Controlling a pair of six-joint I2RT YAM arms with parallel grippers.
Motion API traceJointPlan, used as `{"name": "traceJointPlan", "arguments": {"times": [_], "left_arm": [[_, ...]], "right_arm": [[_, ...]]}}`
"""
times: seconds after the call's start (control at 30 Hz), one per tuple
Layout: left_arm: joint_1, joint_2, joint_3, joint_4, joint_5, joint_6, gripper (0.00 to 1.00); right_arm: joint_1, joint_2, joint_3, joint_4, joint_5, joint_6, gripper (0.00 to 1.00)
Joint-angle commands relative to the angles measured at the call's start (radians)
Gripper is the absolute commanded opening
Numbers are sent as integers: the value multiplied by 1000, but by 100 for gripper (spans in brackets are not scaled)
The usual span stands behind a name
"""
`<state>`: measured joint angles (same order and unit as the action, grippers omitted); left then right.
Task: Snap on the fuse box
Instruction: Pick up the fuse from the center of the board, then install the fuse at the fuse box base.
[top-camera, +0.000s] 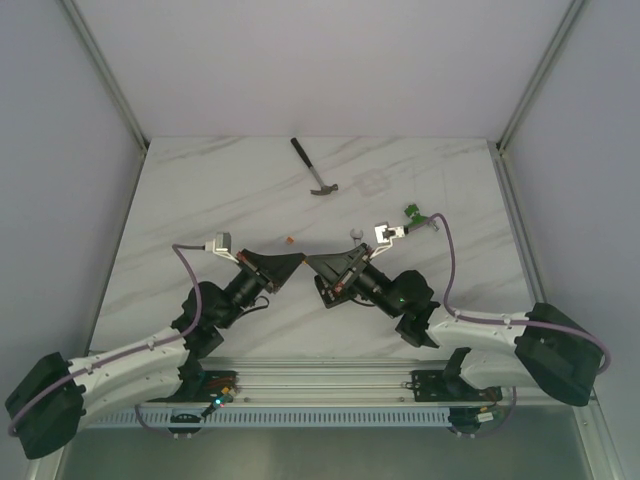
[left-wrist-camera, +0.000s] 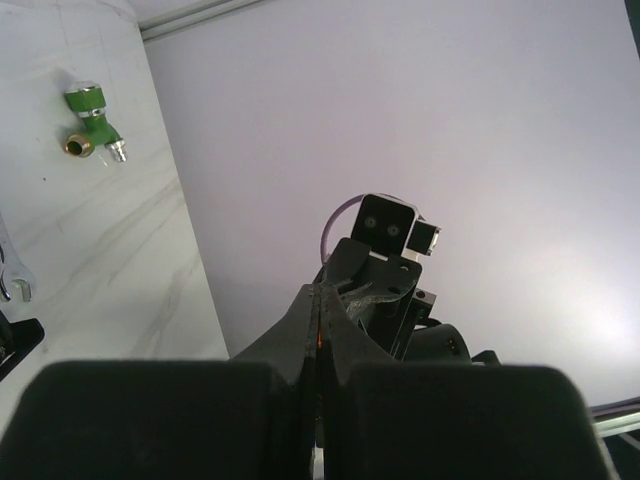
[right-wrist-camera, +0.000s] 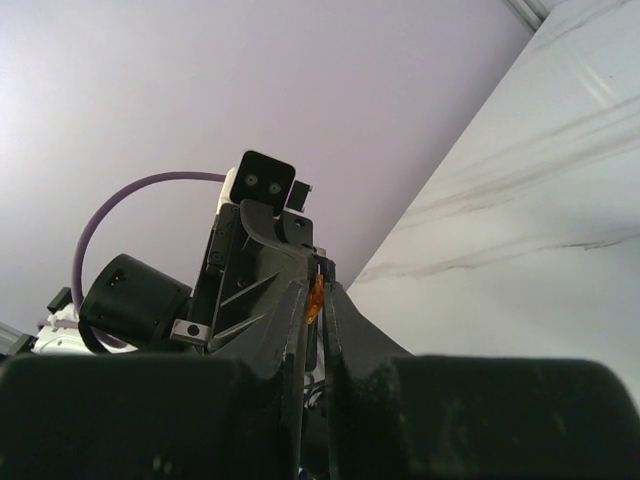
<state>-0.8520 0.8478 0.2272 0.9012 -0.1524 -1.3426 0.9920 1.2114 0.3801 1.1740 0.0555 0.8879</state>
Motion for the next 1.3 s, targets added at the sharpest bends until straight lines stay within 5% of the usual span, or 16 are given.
{"name": "traceJointPlan", "arguments": {"times": [0.0,0.27,0.5,0.77,0.87,1.27], "left_arm": [[-4,-27,-8,-41,-63,-13,0],[-5,-150,-23,-371,-252,52,29],[-4,-225,12,-669,-397,202,61],[-3,-212,48,-827,-447,370,92],[-2,-193,63,-877,-482,417,100],[-2,-31,144,-942,-559,600,100]], "right_arm": [[-17,-13,-13,30,-21,-18,6],[-68,-117,39,-310,-39,-116,0],[-112,-110,235,-876,-52,-272,0],[-119,17,470,-1367,25,-455,0],[-119,94,557,-1503,41,-511,0],[-116,359,787,-1803,79,-622,0]]}}
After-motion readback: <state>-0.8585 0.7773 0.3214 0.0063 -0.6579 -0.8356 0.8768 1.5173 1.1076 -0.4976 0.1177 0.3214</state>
